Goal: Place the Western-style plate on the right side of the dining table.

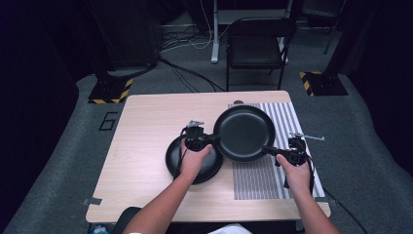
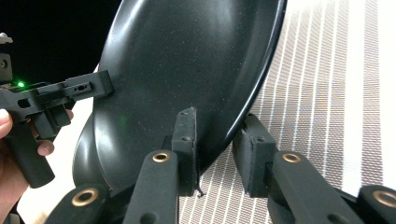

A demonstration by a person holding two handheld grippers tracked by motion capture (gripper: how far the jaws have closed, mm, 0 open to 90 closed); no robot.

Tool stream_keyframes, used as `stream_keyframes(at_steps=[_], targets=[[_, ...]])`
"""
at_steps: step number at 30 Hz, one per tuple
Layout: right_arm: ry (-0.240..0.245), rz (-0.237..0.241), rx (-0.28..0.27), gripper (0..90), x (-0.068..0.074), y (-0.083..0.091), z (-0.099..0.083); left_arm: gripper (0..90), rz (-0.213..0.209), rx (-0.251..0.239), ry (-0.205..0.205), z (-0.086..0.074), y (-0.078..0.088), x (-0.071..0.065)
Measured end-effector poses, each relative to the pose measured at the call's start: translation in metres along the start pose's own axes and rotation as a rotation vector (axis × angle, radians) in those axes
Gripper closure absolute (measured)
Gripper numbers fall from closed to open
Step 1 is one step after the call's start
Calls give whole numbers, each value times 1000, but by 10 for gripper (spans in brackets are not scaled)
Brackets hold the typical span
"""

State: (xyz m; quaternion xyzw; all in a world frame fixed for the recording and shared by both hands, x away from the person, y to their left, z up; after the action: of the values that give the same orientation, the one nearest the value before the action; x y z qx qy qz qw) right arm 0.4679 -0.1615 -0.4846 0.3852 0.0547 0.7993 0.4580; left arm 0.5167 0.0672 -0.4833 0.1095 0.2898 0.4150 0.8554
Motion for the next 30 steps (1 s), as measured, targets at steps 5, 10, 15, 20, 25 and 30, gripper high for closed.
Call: stream_keyframes(at_steps=[5,10,15,20,25,30], targets=[[-1,-15,-12,709,-3,4,1,696,-15,8,-3,-1,-5,-4],[-6,-23,-16,709,-7,7,0,696,-24,16,-1,-3,-9,-7],[-11,-34,-21,708,-10,11,-1,697,-38,27,-8,-3,-13,-11],[-17,-43,-34,709,-16,17,0,697,-49,29,-15,-2,-19,-16],[-23,-51,-44,710,-19,22,1,697,-64,32,-19,-1,-24,-22],[-28,-62,-51,709,-23,28,1,697,-74,35,-17,-1,-30,-28]])
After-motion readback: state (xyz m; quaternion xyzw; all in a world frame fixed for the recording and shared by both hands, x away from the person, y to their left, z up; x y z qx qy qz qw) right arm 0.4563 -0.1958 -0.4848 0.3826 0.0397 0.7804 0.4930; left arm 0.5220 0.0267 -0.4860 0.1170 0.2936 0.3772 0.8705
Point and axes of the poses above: each handheld gripper's, and its own axes: y roughly backward along the jaws, z roughly out of its top, x roughly to its left, the point moved 8 cm from there along -y, roughly forward along the jaws, and after that the axes turned 6 degrees about -x, right-handed, at the moved point
